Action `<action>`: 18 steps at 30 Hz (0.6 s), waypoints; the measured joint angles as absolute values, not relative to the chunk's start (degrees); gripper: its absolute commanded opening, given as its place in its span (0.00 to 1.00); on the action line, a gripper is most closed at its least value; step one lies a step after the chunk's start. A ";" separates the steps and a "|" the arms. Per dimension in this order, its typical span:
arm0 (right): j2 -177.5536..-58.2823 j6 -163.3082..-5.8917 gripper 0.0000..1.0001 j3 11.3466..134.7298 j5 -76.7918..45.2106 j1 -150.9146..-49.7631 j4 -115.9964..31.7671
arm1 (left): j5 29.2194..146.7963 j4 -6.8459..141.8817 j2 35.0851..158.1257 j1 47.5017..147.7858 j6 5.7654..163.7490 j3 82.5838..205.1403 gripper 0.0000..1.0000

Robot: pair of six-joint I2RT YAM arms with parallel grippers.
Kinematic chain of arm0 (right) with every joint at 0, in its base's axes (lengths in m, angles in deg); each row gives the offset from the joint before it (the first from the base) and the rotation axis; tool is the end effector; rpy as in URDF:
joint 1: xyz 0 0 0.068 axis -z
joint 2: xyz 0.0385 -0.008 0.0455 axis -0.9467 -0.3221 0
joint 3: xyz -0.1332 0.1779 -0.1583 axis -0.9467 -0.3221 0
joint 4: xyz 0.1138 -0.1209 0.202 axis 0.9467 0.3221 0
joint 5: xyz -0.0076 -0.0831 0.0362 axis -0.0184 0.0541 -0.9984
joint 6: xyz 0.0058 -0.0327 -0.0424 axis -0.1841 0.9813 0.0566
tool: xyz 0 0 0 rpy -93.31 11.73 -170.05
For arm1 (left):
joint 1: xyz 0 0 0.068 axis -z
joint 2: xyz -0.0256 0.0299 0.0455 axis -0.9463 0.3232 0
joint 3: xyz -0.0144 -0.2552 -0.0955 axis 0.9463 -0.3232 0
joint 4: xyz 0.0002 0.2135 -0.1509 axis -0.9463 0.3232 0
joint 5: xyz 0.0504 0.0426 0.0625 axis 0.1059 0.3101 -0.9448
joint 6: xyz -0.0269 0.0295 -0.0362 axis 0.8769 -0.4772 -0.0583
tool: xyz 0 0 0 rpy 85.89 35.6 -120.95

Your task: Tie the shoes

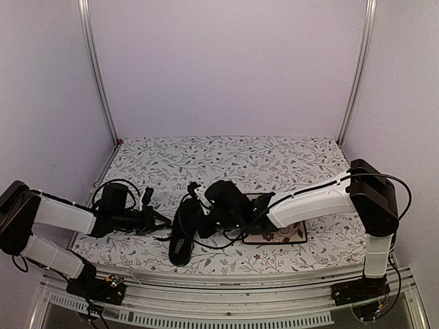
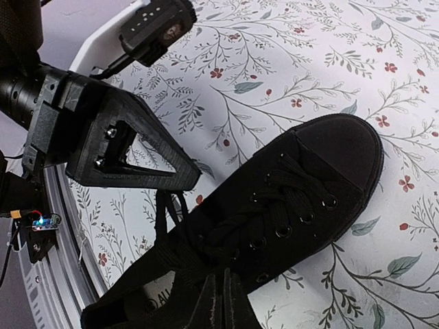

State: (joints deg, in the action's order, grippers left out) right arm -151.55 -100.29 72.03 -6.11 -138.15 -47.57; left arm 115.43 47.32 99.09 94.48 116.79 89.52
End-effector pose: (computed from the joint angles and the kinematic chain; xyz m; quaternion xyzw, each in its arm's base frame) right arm 0.1760 0.4098 0.1783 -0.3281 0.8250 0.3124 0.3379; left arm 0.1939 -0.1063 0.1263 -0.0177 0.8651 -0.4606 0.1978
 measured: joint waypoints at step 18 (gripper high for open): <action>-149.67 -105.66 0.02 65.32 -8.97 -134.70 -52.95 | 109.85 51.27 96.66 88.92 116.47 86.85 0.00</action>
State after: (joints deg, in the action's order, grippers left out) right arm -149.67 -105.66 65.32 -8.97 -134.70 -52.95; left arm 109.85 51.27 96.66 88.92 116.47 86.85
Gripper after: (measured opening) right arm 0.020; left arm 0.003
